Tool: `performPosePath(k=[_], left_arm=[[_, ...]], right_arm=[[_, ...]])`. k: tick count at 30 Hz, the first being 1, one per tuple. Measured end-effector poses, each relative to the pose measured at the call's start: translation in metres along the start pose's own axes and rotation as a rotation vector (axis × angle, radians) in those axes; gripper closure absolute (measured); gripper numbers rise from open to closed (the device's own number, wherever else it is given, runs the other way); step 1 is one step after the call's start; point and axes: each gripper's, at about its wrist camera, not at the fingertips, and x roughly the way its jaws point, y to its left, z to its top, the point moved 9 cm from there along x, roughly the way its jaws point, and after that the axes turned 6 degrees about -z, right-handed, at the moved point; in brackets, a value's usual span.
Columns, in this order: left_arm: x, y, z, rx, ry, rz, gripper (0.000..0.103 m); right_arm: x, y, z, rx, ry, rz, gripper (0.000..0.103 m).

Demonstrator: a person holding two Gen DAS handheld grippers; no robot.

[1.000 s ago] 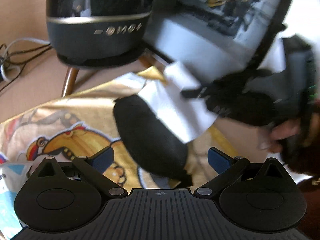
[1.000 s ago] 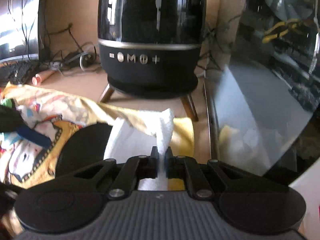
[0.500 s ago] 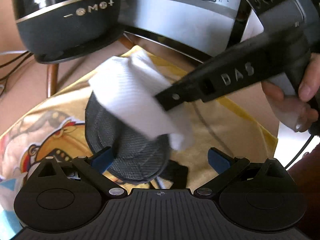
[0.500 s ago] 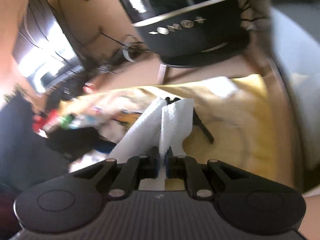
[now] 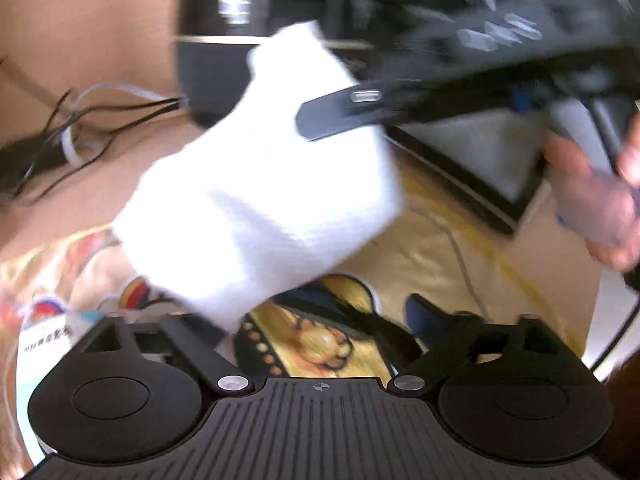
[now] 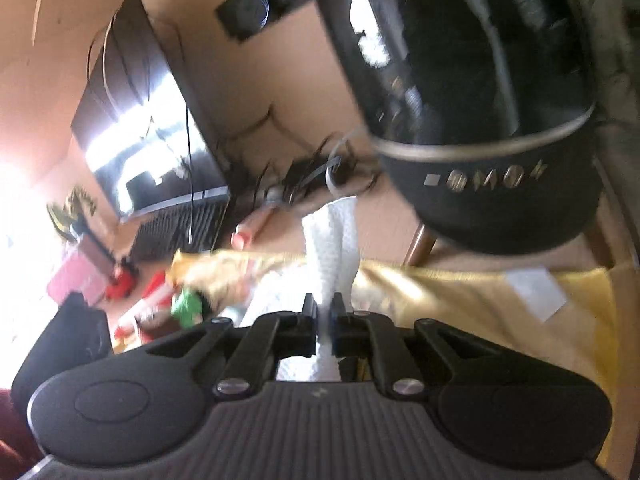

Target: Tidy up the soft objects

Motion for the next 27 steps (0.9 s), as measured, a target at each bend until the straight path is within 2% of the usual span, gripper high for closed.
performPosePath(k=[2,4,6,10,12,15,17,21,25,27], left_arm=[[-0.002,0.011,-0.001,-0.069,-0.009,0.010,0.017],[0.000,0.019,-0.007,-0.113,0.018,0.020,0.014],[-0.001,0.022,-0.013,-0.152,0.038,0.010,0.009],[-0.006,0.022,-0.023,-0.226,0.052,-0.017,0.008],[-0.011,0.025,-0.029,-0.259,0.052,-0.021,0.007],[-0.014,0.027,-0.032,-0.298,0.049,-0.025,0.005],[-0.014,0.027,-0.032,-0.296,0.068,-0.010,0.004],[-0.020,0.026,-0.024,-0.249,0.079,0.005,0.004],[-0.009,0.022,-0.023,-0.152,0.117,0.035,0.003],[0.002,0.024,-0.025,-0.136,0.145,0.030,0.003]], right_arm=[[0.004,0.011,-0.002,-0.026,0.046,0.070,0.096],[0.020,0.020,-0.014,-0.074,0.128,0.072,0.095],[0.041,0.018,-0.031,-0.124,0.181,0.017,0.095],[0.062,-0.008,-0.052,-0.061,0.255,-0.065,0.095],[0.065,-0.019,-0.054,-0.081,0.256,-0.124,0.095],[0.060,-0.035,-0.050,-0.178,0.214,-0.264,0.095],[0.049,-0.045,-0.044,-0.217,0.161,-0.354,0.095],[0.022,-0.056,-0.032,-0.292,0.084,-0.456,0.094],[0.009,-0.063,-0.044,-0.315,0.134,-0.465,0.093],[0.005,-0.067,-0.054,-0.324,0.167,-0.469,0.093]])
